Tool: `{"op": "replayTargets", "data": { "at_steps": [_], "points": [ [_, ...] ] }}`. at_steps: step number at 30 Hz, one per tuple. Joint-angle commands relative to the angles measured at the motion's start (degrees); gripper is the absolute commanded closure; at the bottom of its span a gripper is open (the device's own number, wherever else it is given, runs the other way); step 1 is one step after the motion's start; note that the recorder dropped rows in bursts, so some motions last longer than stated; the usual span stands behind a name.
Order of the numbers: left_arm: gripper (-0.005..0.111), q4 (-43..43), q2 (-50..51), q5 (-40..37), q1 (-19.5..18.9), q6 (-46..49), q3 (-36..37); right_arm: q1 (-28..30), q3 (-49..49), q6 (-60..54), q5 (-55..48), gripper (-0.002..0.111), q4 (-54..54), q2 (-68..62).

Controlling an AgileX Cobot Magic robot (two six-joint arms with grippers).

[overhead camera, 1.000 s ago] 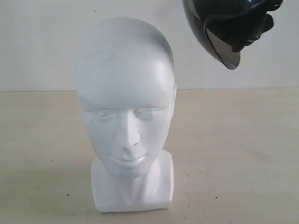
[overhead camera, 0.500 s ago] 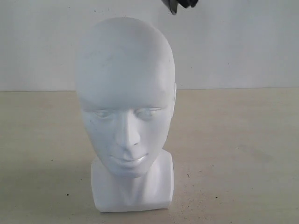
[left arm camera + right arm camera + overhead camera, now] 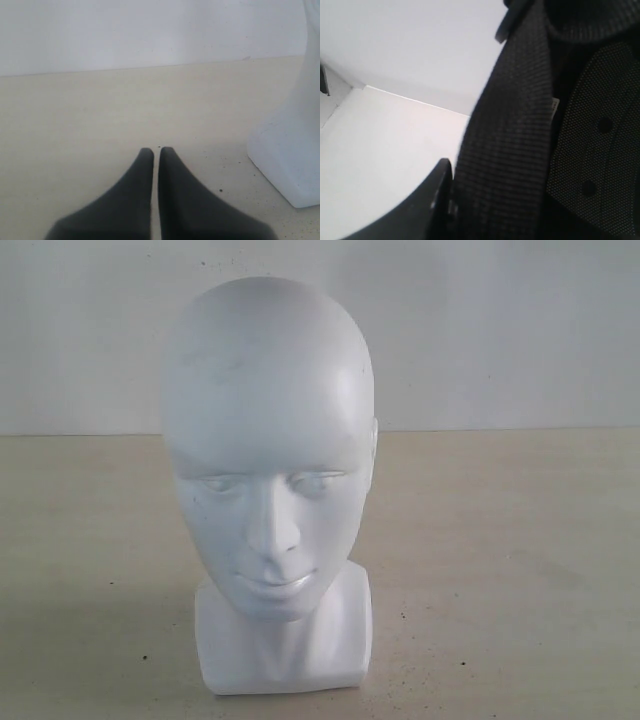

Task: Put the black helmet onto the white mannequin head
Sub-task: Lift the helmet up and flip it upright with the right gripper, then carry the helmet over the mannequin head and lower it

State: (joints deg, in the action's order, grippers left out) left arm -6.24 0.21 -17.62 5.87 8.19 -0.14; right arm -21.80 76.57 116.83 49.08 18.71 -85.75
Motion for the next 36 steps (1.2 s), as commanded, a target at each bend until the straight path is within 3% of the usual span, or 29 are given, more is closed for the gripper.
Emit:
{"op": "replayTargets", "data": {
  "at_steps": [1,12,23,36],
  "points": [
    [0.102,-0.35,-0.21,0.21,-0.1,0.1,0.14,-2.05,2.44,-2.06,5.07,0.108,-6.15,-0.12],
    [0.102,-0.35,-0.21,0.21,-0.1,0.1,0.14,-8.88,10.91,-3.67,4.71,0.108,-9.34,-5.21],
    [0.102,-0.35,-0.21,0.21,-0.1,0.1,0.14,-15.99,11.38,-3.64,1.65,0.108,-11.04,-6.3],
    [0.102,-0.35,-0.21,0.21,-0.1,0.1,0.14,-18.81,11.38,-2.83,2.95,0.108,-8.34,-6.08]
  ]
}}
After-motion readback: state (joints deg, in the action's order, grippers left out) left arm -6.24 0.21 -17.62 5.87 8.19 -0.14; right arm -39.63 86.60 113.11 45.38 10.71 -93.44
